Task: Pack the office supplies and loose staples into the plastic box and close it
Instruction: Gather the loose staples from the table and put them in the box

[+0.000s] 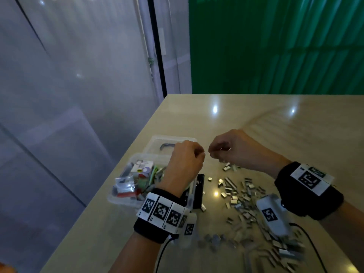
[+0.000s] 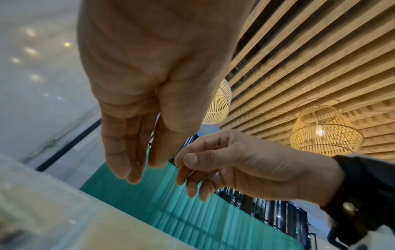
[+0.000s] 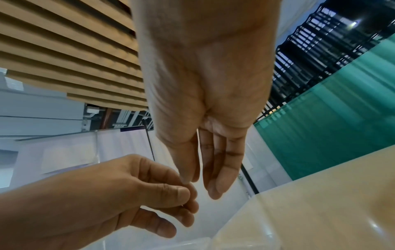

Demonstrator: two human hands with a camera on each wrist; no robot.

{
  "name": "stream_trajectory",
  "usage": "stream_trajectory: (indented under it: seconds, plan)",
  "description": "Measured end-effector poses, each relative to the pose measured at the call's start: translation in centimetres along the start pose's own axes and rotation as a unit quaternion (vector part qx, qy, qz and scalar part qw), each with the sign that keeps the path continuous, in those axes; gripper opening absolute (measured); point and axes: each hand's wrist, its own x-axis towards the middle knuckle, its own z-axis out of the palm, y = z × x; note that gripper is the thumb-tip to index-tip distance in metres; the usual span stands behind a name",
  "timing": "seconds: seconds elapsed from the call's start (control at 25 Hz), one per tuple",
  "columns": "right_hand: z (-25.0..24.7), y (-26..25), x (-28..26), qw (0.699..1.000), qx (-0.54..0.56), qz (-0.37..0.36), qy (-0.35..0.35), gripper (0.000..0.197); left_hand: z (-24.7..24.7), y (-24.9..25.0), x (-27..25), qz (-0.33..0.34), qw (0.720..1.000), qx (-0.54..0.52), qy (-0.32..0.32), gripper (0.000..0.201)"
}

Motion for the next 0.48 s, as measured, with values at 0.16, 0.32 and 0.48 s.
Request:
stream_trajectory:
  seconds: [0.16, 0.32, 0.48]
  plan:
    - [-1.9, 4.6, -3.8, 0.999, 0.0, 0.051, 0.007, 0.005, 5.3, 2.4, 0.1, 0.021, 0.999, -0.003, -0.048, 0.017]
    - [-1.6, 8.6, -6.6, 0.993, -0.02, 0.109, -0.027, 0.006, 9.9, 3.1, -0.4, 0.034, 0.994, 0.042, -0.094, 0.018]
    - [0.1, 11.6, -7.8, 0.984, -0.042, 0.158, -0.065, 0.005, 13.4, 2.1, -1.0, -0.011, 0.987, 0.061, -0.148, 0.016]
